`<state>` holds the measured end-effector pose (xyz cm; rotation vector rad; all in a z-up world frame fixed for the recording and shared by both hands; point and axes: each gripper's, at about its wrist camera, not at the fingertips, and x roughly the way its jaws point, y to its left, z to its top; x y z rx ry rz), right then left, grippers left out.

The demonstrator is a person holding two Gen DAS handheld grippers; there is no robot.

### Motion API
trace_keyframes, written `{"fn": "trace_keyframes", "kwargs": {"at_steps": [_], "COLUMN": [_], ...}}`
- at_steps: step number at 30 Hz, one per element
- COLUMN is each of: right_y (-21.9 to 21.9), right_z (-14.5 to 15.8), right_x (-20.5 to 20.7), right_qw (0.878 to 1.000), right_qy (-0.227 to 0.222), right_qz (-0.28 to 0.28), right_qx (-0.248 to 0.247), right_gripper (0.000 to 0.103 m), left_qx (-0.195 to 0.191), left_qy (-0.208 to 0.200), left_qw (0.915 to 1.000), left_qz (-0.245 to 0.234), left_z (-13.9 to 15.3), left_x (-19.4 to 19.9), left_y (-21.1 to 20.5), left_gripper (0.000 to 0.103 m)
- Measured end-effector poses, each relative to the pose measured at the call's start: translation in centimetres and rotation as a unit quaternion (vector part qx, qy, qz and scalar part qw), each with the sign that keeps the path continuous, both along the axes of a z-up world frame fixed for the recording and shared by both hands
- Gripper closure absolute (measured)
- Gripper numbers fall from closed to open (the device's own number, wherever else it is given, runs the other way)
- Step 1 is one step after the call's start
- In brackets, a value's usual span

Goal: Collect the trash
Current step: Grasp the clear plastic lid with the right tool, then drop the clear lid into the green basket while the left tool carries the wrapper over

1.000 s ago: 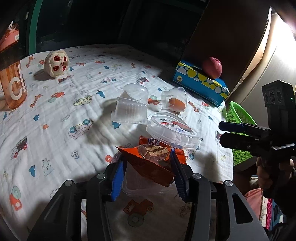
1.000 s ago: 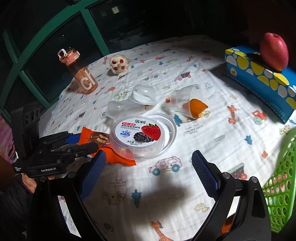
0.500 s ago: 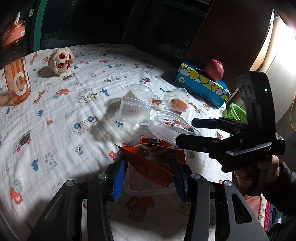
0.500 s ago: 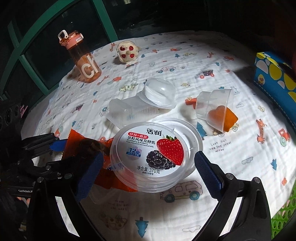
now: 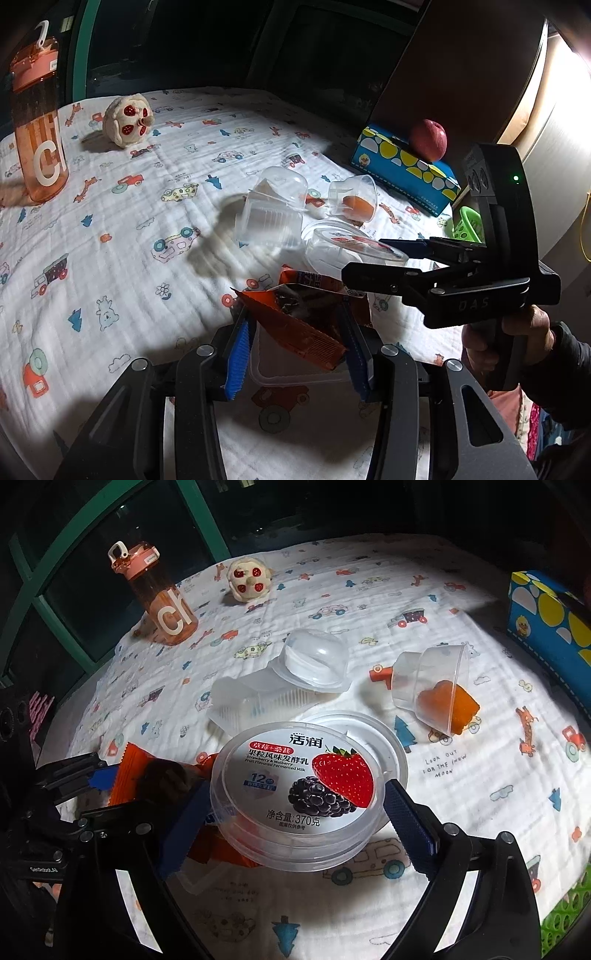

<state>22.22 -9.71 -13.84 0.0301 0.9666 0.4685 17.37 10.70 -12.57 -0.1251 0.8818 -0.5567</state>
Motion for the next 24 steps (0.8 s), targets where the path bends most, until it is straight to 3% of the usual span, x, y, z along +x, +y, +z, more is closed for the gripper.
{"fn": "trace_keyframes", "kwargs": {"at_steps": [24], "right_y": [-6.1], "right_z": [6.2], "right_x": [-6.5], "right_qw": [0.993], "right_qy": [-0.098], "right_qz": [-0.061], "right_qx": [0.0], "right_gripper": [0.011], "left_qx": [-0.012], "left_qy": [-0.053], "left_qw": [0.9984], "left_qz": [0.012], "left_z": [5.9], "left_x": [-3.8], "left_y": [-2.0], "left_gripper": [0.061]}}
